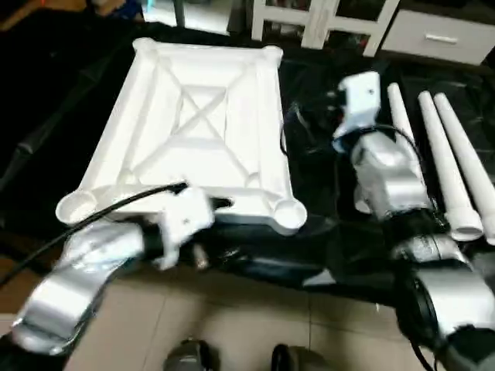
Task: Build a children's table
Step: Pick table leg
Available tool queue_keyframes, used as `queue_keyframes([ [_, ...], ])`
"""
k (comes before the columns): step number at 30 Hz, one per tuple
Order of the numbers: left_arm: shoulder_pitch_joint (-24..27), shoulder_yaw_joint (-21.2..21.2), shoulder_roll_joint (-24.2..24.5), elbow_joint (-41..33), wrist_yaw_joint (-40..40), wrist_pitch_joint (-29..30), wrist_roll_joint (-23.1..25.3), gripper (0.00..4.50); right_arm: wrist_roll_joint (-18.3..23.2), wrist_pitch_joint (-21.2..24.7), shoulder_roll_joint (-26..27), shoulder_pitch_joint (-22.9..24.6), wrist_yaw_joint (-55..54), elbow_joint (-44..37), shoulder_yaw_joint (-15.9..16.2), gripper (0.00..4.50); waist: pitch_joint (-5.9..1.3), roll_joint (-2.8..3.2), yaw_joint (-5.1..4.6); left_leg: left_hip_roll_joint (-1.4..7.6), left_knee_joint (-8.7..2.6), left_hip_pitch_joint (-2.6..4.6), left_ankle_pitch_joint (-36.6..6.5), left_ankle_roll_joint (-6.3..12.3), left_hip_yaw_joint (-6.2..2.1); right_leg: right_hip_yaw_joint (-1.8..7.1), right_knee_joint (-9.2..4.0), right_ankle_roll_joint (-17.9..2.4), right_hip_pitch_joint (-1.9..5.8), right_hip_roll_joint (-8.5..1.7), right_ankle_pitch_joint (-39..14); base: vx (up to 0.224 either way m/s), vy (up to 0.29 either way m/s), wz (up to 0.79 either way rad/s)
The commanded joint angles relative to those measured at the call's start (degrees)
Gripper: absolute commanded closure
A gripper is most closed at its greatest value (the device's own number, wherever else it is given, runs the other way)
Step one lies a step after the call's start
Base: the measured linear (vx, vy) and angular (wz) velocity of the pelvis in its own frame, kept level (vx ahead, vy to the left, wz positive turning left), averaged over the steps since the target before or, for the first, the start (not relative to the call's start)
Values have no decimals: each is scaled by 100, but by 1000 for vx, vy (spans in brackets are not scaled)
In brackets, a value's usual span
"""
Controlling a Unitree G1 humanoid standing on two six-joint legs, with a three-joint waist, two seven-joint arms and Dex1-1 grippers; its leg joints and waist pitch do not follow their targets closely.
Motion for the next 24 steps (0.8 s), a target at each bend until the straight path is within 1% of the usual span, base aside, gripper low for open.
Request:
queue_keyframes([
  [1, -108, -254, -75, -18, -60, -12, 53, 6, 258, 659, -245, 473, 438, -1376, 210, 0, -467, 151, 23, 452, -442, 233, 36, 307, -200, 254, -234, -1676, 369, -420, 1000, 0, 0, 0],
  [2, -105, -319, -118, -103, -160, 139, -132, 6, 296, 864, -359, 703, 526, -1859, 268, 0, -472, 114, 12, 458, -464, 226, -22, 238, -212, 250, -231, -1638, 379, -428, 931, 0, 0, 0],
  [3, -105, -319, -118, -104, -160, 139, -132, 6, 296, 864, -359, 703, 526, -1859, 268, 0, -477, 118, 29, 462, -466, 227, -45, 231, -213, 248, -237, -1624, 378, -437, 892, 0, 0, 0],
  [4, -82, -413, -121, -176, -294, 294, -283, 6, 355, 1123, -500, 951, 623, -2367, 285, 0, -476, 207, 27, 459, -462, 240, -71, 186, -217, 253, -233, -1638, 353, -443, 842, 0, 0, 0],
  [5, -70, -481, -121, -216, -383, 394, -374, 6, 394, 1303, -591, 1114, 687, -2702, 287, 0, -476, 166, 13, 455, -472, 242, -130, 151, -209, 253, -254, -1643, 364, -429, 820, 0, 0, 0],
  [6, -21, -699, -104, -197, -520, 467, -362, 6, 495, 1726, -889, 1601, 819, -3557, 271, 0, -461, 193, 5, 449, -475, 231, -132, 147, -211, 265, -266, -1622, 373, -425, 811, 0, 0, 0],
  [7, -21, -699, -104, -197, -520, 467, -362, 6, 495, 1726, -889, 1601, 819, -3557, 271, 0, -463, 170, 26, 446, -469, 237, -111, 166, -209, 268, -276, -1572, 388, -421, 858, 0, 0, 0],
  [8, -9, -761, -110, -170, -536, 467, -332, 6, 533, 1850, -983, 1751, 847, -3802, 262, 0, -477, 175, 1, 451, -465, 222, -104, 214, -215, 267, -268, -1605, 382, -438, 882, 0, 0, 0],
  [9, -27, -780, -141, -119, -491, 426, -271, 6, 532, 1889, -1013, 1805, 849, -3888, 260, 0, -470, 175, 4, 451, -471, 222, -156, 229, -212, 267, -291, -1602, 377, -443, 785, 0, 0, 0],
  [10, -169, -859, -351, 229, -167, 172, 112, 6, 544, 2096, -1167, 2099, 859, -4346, 255, 0, -457, 181, -22, 455, -476, 194, -250, 230, -225, 272, -306, -1627, 393, -457, 589, 0, 0, 0],
  [11, -275, -870, -485, 450, 43, -46, 329, 6, 561, 2176, -1233, 2242, 873, -4566, 264, 0, -429, 178, -18, 471, -485, 229, -507, 199, -222, 285, -387, -1513, 368, -447, 200, 0, 0, 0],
  [12, -386, -850, -633, 653, 250, -120, 456, 6, 612, 2352, -1299, 2390, 864, -4851, 267, 0, -447, 187, -23, 474, -481, 236, -551, 187, -226, 284, -378, -1515, 370, -459, 106, 0, 0, 0],
  [13, -480, -817, -753, 789, 366, -85, 455, 6, 703, 2573, -1360, 2540, 867, -5152, 264, 0, -434, 177, -26, 474, -497, 221, -590, 180, -234, 286, -401, -1473, 380, -458, -7, 0, 0, 0],
  [14, -523, -812, -794, 836, 374, -71, 419, 6, 757, 2708, -1395, 2630, 876, -5325, 259, 0, -430, 189, -22, 481, -504, 238, -663, 152, -243, 289, -416, -1444, 371, -463, -138, 0, 0, 0],
  [15, -560, -846, -824, 864, 303, 18, 314, 6, 786, 2895, -1445, 2781, 879, -5547, 251, 0, -439, 191, -14, 485, -506, 233, -642, 139, -256, 285, -406, -1439, 367, -473, -165, 0, 0, 0],
  [16, -560, -846, -824, 864, 303, 18, 314, 6, 786, 2895, -1445, 2781, 879, -5547, 251, 0, -443, 181, -20, 485, -506, 222, -607, 139, -260, 282, -398, -1437, 372, -477, -140, 0, 0, 0],
  [17, -563, -929, -797, 847, 210, 124, 224, 6, 781, 3123, -1498, 2897, 820, -5744, 235, 0, -444, 204, -37, 480, -504, 214, -568, 137, -270, 275, -388, -1452, 366, -474, -104, 0, 0, 0],
  [18, -558, -943, -795, 845, 190, 134, 211, 6, 775, 3151, -1502, 2910, 807, -5763, 231, 0, -452, 188, -54, 474, -492, 218, -525, 164, -261, 278, -390, -1474, 360, -474, -29, 0, 0, 0],
  [19, -530, -1039, -789, 853, 93, 154, 182, 6, 731, 3308, -1524, 2979, 718, -5867, 203, 0, -448, 189, -60, 469, -491, 213, -509, 180, -261, 280, -393, -1488, 362, -477, -15, 0, 0, 0],
  [21, -557, -1126, -874, 1021, 172, -24, 377, 6, 692, 3382, -1529, 3011, 652, -5915, 186, 0, -445, 201, -56, 472, -486, 218, -495, 216, -258, 282, -404, -1503, 352, -483, -42, 0, 0, 0],
  [23, -636, -1148, -996, 1249, 373, -208, 620, 6, 669, 3428, -1523, 3021, 602, -5949, 177, 0, -447, 198, -66, 471, -480, 214, -536, 227, -255, 281, -420, -1491, 352, -479, -124, 0, 0, 0],
  [24, -721, -1141, -1085, 1443, 569, -353, 785, 6, 682, 3491, -1520, 3029, 557, -5997, 170, 0, -453, 183, -71, 477, -480, 217, -539, 222, -258, 282, -418, -1477, 359, -481, -135, 0, 0, 0],
])
